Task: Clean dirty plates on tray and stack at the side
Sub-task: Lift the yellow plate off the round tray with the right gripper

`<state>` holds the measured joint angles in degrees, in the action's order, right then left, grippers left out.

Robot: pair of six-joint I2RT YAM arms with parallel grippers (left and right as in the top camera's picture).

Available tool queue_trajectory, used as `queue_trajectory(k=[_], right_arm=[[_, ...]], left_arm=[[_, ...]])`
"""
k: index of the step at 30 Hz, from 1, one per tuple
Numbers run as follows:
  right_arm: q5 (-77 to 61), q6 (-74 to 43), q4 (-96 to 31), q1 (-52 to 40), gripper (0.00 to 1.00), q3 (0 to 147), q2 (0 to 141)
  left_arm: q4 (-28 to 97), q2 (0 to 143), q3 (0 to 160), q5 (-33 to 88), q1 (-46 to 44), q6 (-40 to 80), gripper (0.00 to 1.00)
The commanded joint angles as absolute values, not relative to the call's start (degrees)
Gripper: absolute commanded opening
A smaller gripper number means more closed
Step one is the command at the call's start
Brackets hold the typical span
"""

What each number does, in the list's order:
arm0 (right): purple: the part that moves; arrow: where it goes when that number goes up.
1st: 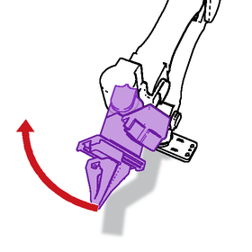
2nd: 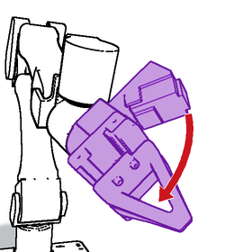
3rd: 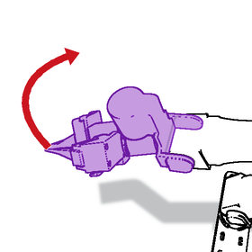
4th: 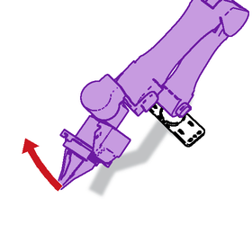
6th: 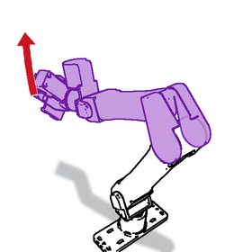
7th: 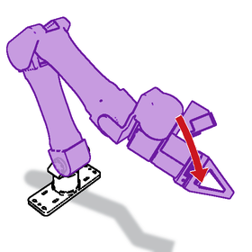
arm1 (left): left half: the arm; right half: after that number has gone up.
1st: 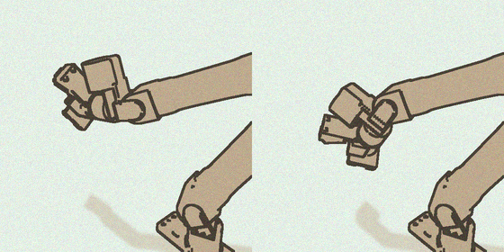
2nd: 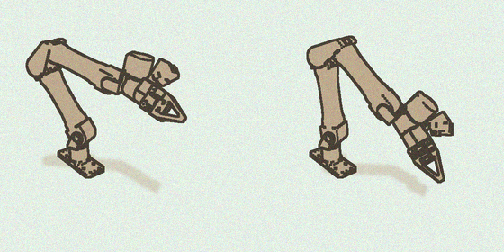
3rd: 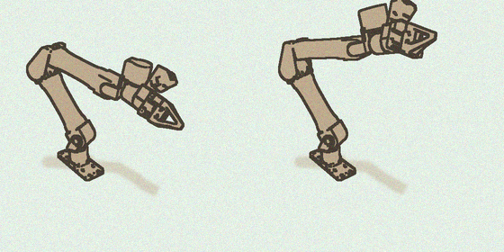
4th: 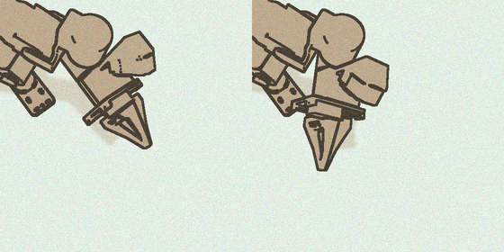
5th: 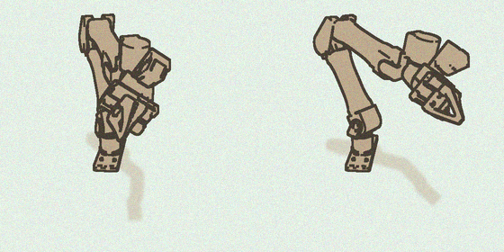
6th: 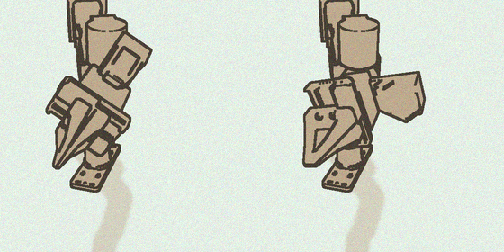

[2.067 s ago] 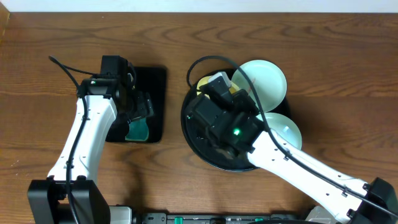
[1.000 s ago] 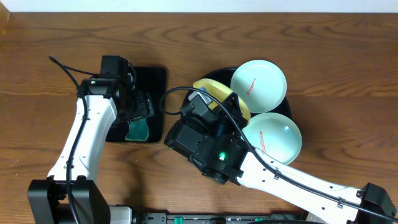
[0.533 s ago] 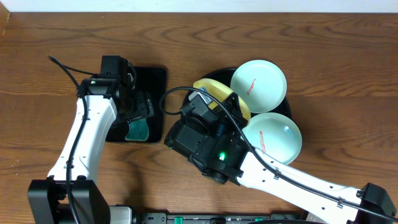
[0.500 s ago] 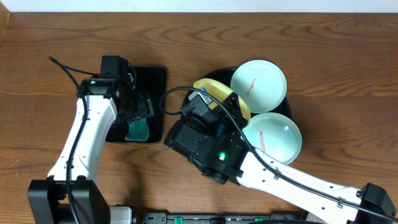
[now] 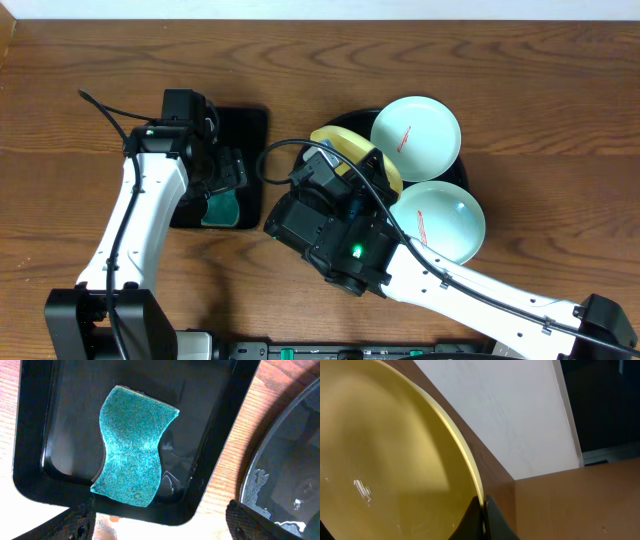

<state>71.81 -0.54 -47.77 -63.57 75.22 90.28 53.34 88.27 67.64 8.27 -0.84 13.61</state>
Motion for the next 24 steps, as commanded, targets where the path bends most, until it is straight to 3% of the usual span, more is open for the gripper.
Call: queue_trajectory(k=[1, 17, 24], right_arm=[[74.1, -0.2, -47.5, -64.1, 0.01, 75.7, 89.1], [72.9, -2.6, -47.6, -63.5, 0.01, 75.7, 89.1], [48.8, -9.4, -47.9, -54.2, 0.01, 75.7, 89.0]], left_arm=[[53.5, 87.7, 69.3, 8.4, -0.7, 13.5, 0.83], [53.5, 87.7, 69.3, 8.4, -0.7, 13.5, 0.84], [53.5, 87.7, 69.3, 8.4, -0.7, 13.5, 0.84]])
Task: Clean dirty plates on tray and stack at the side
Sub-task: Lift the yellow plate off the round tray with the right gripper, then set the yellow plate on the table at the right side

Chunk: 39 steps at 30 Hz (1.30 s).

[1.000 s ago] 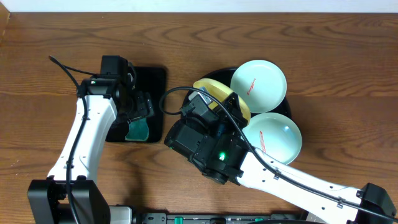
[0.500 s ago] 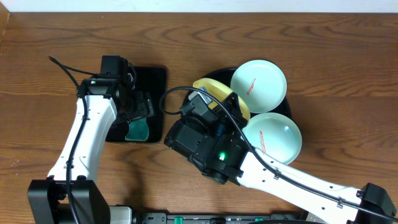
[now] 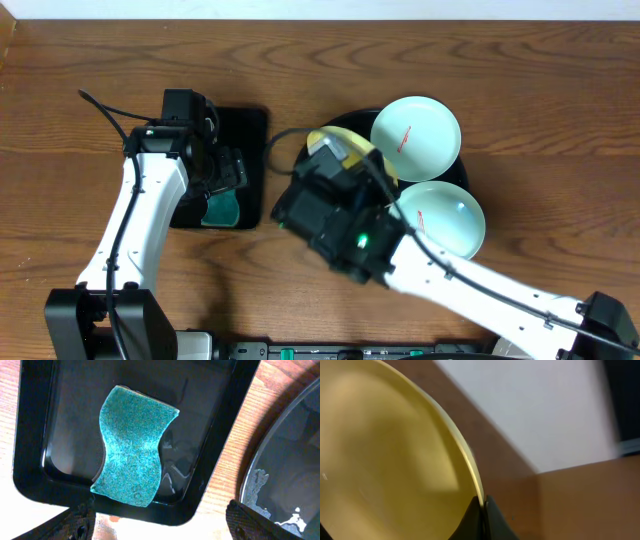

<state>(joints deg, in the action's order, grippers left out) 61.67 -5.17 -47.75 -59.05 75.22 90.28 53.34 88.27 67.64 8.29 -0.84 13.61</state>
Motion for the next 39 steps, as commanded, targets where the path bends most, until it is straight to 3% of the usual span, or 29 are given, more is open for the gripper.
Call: queue_trajectory(k=[1, 4, 6, 14, 23, 30, 38, 39], right_arm=[[45.4, -9.6, -48.3, -52.6, 0.01, 75.7, 88.7], [32.7, -11.8, -49.6, -46.2, 0.01, 75.7, 86.5], [19.5, -11.7, -49.9, -38.6, 0.01, 75.7, 83.8], [-7.2, -11.5, -50.4, -7.2, 0.01, 75.7, 80.1], [-14.6, -13.3, -51.5, 25.9, 0.01, 75.7, 87.6], [-14.1, -13.3, -50.7, 38.8, 0.01, 75.7, 99.9], [-16.1, -7.2, -48.0, 41.9, 0.01, 75.7, 111.4], [-16.1, -7.2, -48.0, 41.9, 0.08, 75.7, 111.2]], left_arm=[[53.5, 87.7, 69.3, 8.4, -0.7, 13.5, 0.84], [53.5, 87.7, 69.3, 8.4, -0.7, 13.5, 0.84], [53.5, 87.7, 69.3, 8.4, -0.7, 13.5, 0.84], [53.5, 87.7, 69.3, 8.4, -0.7, 13.5, 0.84], [53.5, 87.7, 69.3, 8.4, -0.7, 13.5, 0.84], [53.5, 87.7, 69.3, 8.4, -0.7, 13.5, 0.84], [53.5, 87.7, 69.3, 8.4, -0.7, 13.5, 0.84], [53.5, 87.7, 69.3, 8.4, -0.7, 13.5, 0.84]])
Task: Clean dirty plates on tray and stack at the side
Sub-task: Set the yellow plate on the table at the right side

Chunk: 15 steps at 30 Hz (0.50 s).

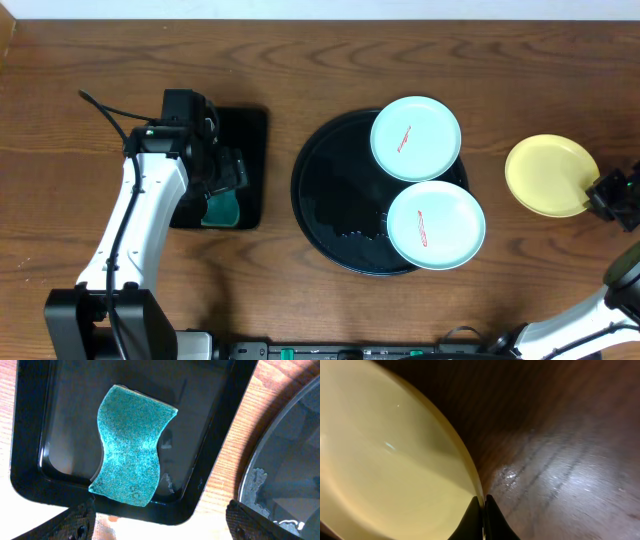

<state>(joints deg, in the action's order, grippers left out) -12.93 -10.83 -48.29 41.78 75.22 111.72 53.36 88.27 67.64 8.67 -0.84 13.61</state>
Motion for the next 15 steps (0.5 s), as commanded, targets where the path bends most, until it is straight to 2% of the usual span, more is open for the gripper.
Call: queue_trajectory(k=[1, 3, 5, 7, 10, 14, 15], right_arm=[[-16.7, -7.3, -48.1, 41.9, 0.13, 75.8, 110.6], [-20.4, -7.2, -48.2, 41.9, 0.36, 75.8, 108.4], [-24.6, -7.1, -47.6, 41.8, 0.48, 75.8, 104.4], [-28.8, -6.3, -47.3, 41.1, 0.53, 75.8, 100.1], [-31.0, -6.1, -48.9, 37.9, 0.53, 75.8, 92.8], [-24.6, -5.5, -57.2, 27.9, 0.54, 75.7, 85.3], [-21.9, -5.5, -60.0, 24.9, 0.57, 75.7, 84.9]], left_arm=[[53.5, 87.7, 69.3, 8.4, -0.7, 13.5, 0.84], [53.5, 87.7, 69.3, 8.4, -0.7, 13.5, 0.84], [53.5, 87.7, 69.3, 8.4, -0.7, 13.5, 0.84], [53.5, 87.7, 69.3, 8.4, -0.7, 13.5, 0.84], [53.5, 87.7, 69.3, 8.4, -0.7, 13.5, 0.84], [53.5, 87.7, 69.3, 8.4, -0.7, 13.5, 0.84], [53.5, 87.7, 69.3, 8.4, -0.7, 13.5, 0.84]])
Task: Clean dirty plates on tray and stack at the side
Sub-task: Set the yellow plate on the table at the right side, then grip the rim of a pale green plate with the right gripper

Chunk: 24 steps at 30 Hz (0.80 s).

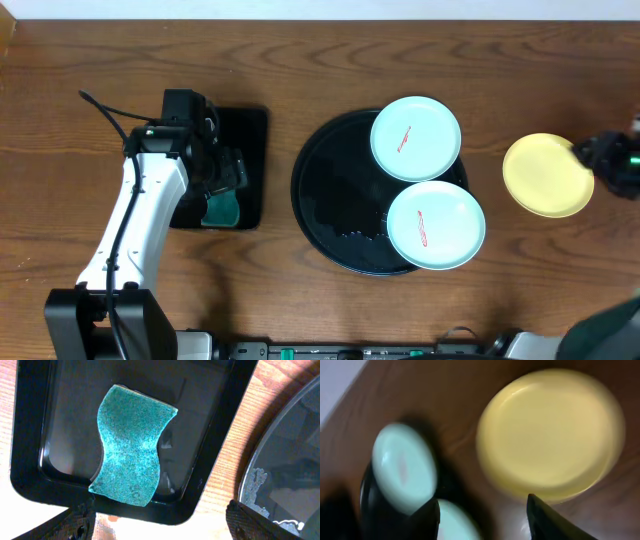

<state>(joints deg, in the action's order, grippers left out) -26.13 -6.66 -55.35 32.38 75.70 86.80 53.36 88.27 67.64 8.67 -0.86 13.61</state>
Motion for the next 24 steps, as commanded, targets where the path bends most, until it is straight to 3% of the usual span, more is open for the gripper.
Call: queue_trajectory(k=[1, 7, 10, 17, 20, 22, 23, 24], right_arm=[[-20.1, -5.5, -62.3, 22.5, 0.58, 75.7, 84.9], [-9.1, -7.5, -69.2, 10.2, 0.56, 70.3, 85.9], [-3.0, -12.2, -66.9, 7.6, 0.53, 64.4, 85.9], [-8.6, -12.6, -54.1, 5.7, 0.47, 51.5, 85.9], [-8.6, -12.9, -51.8, 5.7, 0.35, 48.3, 85.9], [-9.3, -12.7, -51.1, 5.7, 0.19, 48.0, 85.9], [-9.5, -12.6, -51.1, 5.6, 0.05, 48.1, 85.8], [-9.6, -12.6, -51.5, 5.6, 0.01, 48.5, 85.5]], left_arm=[[53.5, 87.7, 69.3, 8.4, -0.7, 13.5, 0.84], [53.5, 87.7, 69.3, 8.4, -0.7, 13.5, 0.84], [53.5, 87.7, 69.3, 8.4, -0.7, 13.5, 0.84], [53.5, 87.7, 69.3, 8.4, -0.7, 13.5, 0.84], [53.5, 87.7, 69.3, 8.4, -0.7, 13.5, 0.84], [53.5, 87.7, 69.3, 8.4, -0.7, 13.5, 0.84], [53.5, 87.7, 69.3, 8.4, -0.7, 13.5, 0.84], [53.5, 87.7, 69.3, 8.4, -0.7, 13.5, 0.84]])
